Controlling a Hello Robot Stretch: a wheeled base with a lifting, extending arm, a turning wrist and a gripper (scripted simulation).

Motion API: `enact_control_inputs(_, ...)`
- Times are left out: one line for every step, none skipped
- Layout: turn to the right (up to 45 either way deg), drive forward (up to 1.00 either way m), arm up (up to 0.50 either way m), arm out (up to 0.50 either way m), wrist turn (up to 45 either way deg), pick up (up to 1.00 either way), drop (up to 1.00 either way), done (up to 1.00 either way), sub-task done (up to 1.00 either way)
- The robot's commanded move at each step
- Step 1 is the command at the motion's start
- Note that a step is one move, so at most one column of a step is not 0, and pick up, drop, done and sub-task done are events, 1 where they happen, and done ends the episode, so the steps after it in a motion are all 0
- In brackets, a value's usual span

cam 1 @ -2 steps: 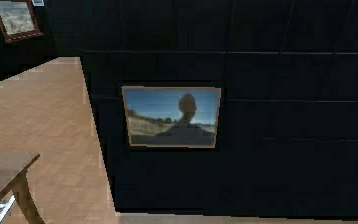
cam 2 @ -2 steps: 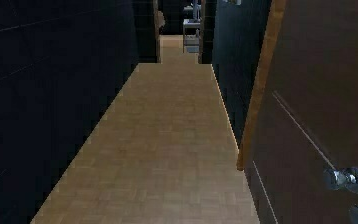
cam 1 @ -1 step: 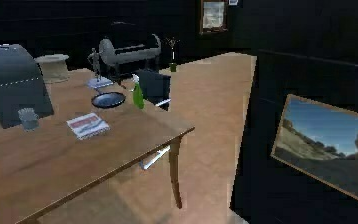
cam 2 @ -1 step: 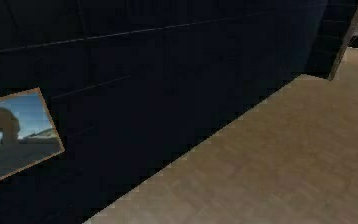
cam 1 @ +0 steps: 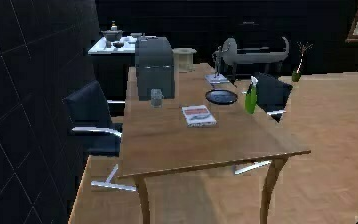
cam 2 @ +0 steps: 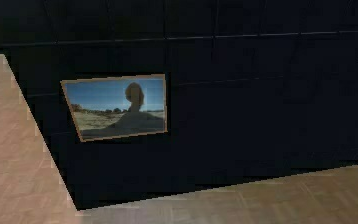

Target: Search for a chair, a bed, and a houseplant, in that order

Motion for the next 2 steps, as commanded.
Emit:
enact_control_inputs(0.0, 0.20, 0.00, 0.00, 0.0, 0.00, 0.00, 0.00, 0.00)
enact_control_inputs(-21.0, 0.00, 0.00, 0.00, 0.0, 0.00, 0.00, 0.00, 0.00)
